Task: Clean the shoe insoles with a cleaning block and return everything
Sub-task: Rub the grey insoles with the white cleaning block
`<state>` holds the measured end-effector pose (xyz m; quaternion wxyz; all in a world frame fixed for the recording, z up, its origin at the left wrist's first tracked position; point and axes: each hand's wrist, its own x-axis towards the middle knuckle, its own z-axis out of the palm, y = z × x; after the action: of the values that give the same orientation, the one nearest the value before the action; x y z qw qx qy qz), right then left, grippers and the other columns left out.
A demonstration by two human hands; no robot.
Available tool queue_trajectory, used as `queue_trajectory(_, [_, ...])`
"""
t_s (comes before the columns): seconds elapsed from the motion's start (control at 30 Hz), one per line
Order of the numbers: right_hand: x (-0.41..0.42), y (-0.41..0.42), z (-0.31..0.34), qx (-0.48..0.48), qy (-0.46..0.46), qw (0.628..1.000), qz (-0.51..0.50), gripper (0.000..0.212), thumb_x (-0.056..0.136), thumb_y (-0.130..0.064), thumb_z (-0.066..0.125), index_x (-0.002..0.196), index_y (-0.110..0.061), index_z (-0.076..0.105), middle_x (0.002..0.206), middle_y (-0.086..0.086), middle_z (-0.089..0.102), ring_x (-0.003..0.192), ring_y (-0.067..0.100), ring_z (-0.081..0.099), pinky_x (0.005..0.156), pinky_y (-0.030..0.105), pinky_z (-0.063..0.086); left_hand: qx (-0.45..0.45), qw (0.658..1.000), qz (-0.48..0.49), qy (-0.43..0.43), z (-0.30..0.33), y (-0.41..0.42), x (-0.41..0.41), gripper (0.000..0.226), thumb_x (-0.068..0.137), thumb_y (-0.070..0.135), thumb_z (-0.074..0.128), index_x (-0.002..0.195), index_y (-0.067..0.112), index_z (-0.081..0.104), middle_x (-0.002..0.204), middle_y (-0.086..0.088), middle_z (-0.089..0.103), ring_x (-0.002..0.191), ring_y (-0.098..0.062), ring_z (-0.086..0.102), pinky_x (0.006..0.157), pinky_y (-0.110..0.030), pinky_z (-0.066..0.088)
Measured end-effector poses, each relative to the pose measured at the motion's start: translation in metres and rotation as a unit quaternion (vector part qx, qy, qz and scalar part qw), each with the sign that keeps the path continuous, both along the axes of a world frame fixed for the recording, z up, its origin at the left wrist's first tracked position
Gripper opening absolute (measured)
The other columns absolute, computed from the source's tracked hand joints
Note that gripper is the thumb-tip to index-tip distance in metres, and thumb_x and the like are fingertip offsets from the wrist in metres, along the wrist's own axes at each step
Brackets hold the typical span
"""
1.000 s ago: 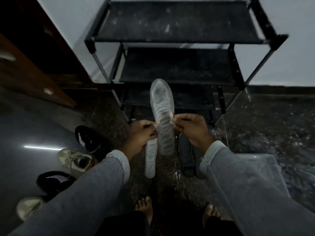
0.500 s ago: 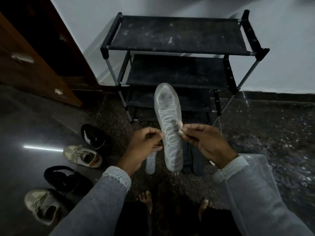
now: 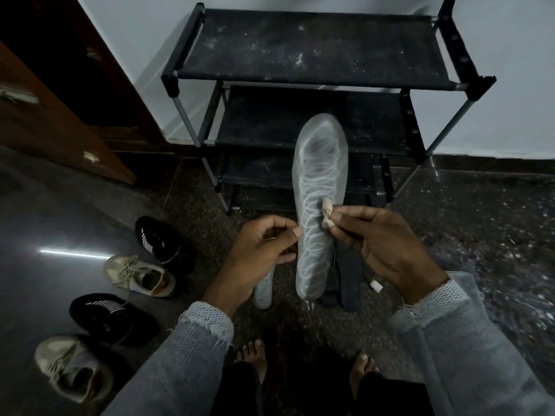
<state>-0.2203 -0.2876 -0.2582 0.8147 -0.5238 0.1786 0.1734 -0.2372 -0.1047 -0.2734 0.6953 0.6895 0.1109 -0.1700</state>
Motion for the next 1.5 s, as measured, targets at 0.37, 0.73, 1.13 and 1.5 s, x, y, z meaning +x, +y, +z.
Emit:
queue_trajectory(0.37, [-0.006,0.008,-0.003,0.004,0.041,0.997,0.071,0.022,0.074,-0.004,0.067,0.093,0.006,0.07,0.086,0.017,0.073,0.076,0.018,0.072,0.069,0.017,0.058,-0.251,0.963,0.091,0.027,0.013,-0.006,0.027,0.075,0.093,0.068,0.016,0.127,0.015,0.056,0.122,-0.009,0.067,0.114,-0.022,0.064,0.099,-0.041,0.049])
queue_trajectory(0.73, [-0.01,0.026,0.001,-0.004,0.047,0.992,0.119,0.019,0.078,-0.004,0.068,0.095,0.003,0.072,0.093,0.015,0.074,0.082,0.018,0.072,0.067,0.017,0.057,-0.353,0.931,0.047,0.077,0.01,0.001,0.031,0.081,0.095,0.067,0.014,0.124,0.008,0.062,0.131,-0.014,0.061,0.125,-0.028,0.055,0.108,-0.042,0.041])
queue_trajectory(1.13, [0.006,0.036,0.011,-0.225,-0.214,0.949,0.048,0.013,0.078,-0.007,0.077,0.09,-0.009,0.074,0.088,0.001,0.075,0.083,0.015,0.071,0.073,0.022,0.055,-0.33,0.935,0.068,0.111,0.008,-0.006,0.028,0.07,0.097,0.059,0.029,0.115,0.0,0.062,0.093,-0.015,0.071,0.083,-0.022,0.07,0.073,-0.031,0.059])
queue_trajectory(1.5, [0.002,0.058,-0.005,-0.549,-0.35,0.757,0.059,0.006,0.09,-0.021,0.066,0.094,-0.02,0.071,0.096,-0.006,0.063,0.091,0.009,0.051,0.078,0.023,0.044,-0.312,0.94,0.058,0.121,-0.004,-0.01,0.025,0.062,0.099,0.052,0.033,0.126,0.004,0.059,0.116,-0.017,0.068,0.107,-0.026,0.066,0.093,-0.035,0.053])
